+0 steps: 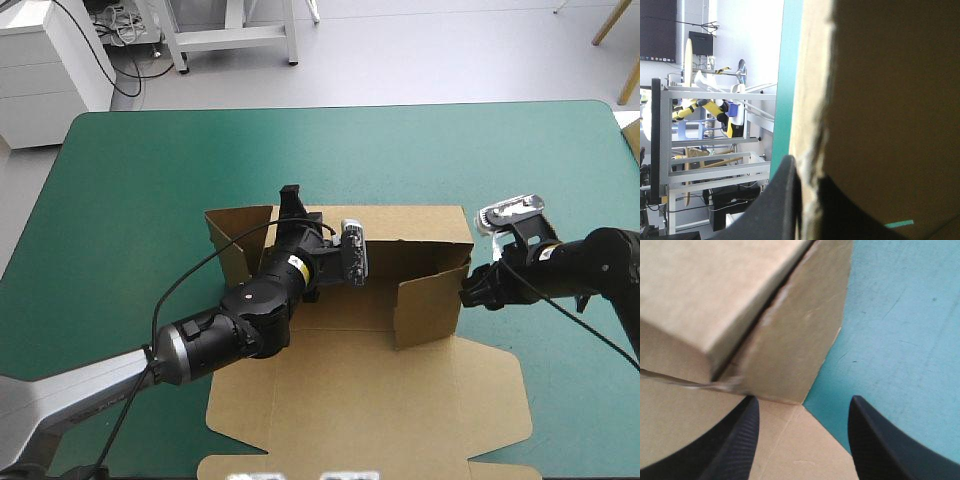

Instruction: Fold the box

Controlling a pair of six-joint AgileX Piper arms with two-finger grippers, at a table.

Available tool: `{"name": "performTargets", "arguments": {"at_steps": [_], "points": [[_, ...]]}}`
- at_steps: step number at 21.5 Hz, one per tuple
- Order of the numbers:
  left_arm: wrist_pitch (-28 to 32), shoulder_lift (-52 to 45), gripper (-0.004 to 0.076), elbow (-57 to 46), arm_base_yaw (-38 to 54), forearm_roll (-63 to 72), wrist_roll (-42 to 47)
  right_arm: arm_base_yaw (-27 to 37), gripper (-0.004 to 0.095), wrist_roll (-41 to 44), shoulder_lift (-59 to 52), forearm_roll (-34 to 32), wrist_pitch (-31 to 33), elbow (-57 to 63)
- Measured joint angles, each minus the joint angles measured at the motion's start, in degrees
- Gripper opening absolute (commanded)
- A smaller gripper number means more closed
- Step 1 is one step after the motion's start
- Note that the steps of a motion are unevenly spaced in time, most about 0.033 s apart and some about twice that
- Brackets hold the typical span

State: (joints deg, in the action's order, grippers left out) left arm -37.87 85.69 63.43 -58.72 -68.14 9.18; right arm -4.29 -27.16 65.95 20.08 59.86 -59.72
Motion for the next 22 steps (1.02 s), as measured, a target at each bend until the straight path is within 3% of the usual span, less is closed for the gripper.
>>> {"name": "performTargets", "arguments": {"at_steps": [6,13,22], "points": [[0.13,-0.06,-0.0008,0.00,0.00,0.54,-0.12,0.00,0.0492,-4.74,-1.78,4.21,-1.27,4.90],[0.76,-0.40,-0.0008,-0.21,0.00,2.87,-2.13,0.00,0.0492,-4.33,-2.11,9.45,-7.62,7.52],[2.94,-1.27,-0.0008,-3.57,0.00,0.33,-2.35,0.00,0.0483,-1.98,-2.16,10.56,-6.80,7.90]]}}
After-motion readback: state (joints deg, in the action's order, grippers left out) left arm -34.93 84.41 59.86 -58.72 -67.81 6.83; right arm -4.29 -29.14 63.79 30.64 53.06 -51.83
